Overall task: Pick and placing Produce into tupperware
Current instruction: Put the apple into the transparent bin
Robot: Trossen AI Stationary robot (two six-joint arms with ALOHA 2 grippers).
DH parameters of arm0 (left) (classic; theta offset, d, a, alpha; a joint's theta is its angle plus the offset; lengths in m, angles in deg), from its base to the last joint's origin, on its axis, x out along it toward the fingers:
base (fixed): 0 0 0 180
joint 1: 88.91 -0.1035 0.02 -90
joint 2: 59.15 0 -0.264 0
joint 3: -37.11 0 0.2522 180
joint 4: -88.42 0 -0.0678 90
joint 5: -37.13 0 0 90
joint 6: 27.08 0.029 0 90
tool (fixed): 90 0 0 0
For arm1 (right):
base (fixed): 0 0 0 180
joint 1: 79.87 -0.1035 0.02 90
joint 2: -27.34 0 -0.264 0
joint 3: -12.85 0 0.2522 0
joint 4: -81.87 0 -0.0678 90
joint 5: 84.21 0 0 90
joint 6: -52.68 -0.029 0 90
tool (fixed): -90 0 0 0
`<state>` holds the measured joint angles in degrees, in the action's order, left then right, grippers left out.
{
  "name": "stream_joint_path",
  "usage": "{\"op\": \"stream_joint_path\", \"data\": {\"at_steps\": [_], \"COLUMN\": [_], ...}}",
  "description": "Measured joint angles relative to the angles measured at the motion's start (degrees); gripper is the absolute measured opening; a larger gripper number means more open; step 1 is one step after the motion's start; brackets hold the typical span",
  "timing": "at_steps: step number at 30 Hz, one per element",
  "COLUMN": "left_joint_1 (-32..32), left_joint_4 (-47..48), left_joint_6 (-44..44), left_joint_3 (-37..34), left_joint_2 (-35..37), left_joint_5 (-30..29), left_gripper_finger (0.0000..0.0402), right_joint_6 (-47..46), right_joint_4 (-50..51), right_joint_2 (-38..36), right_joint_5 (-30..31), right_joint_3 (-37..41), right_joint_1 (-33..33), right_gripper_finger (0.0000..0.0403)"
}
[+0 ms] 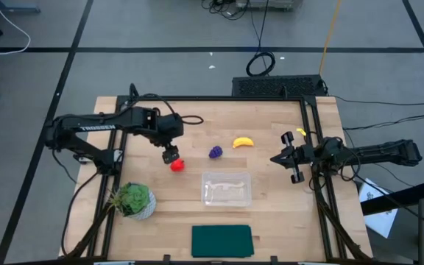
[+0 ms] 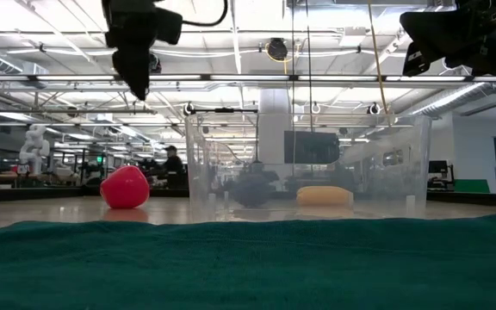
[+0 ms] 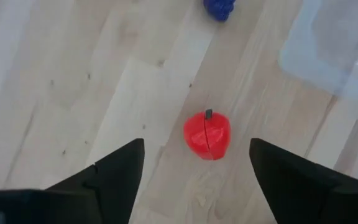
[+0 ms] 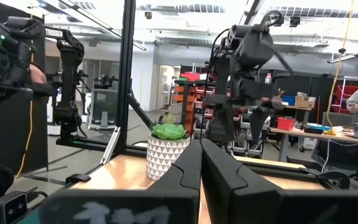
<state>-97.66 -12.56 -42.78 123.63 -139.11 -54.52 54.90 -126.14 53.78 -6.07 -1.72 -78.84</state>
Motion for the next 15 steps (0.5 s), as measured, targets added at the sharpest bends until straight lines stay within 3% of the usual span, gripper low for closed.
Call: {"op": "stream_joint_path", "data": {"at_steps": [15], "left_joint_1": [3.1], "left_joint_4": [-8.6], "left_joint_6": [-7.8], "left_joint_3": [-11.4], "left_joint_2": [0.0], "left_joint_5": [-1.3], "left_gripper_finger": [0.0299], "right_joint_6": [0.0], "right_joint_4": [0.0], "right_joint_2": [0.0], "right_joint_5": [0.0], "right_joint_3": [0.0], "right_joint_1": [0.0], "right_gripper_finger": [0.0]}}
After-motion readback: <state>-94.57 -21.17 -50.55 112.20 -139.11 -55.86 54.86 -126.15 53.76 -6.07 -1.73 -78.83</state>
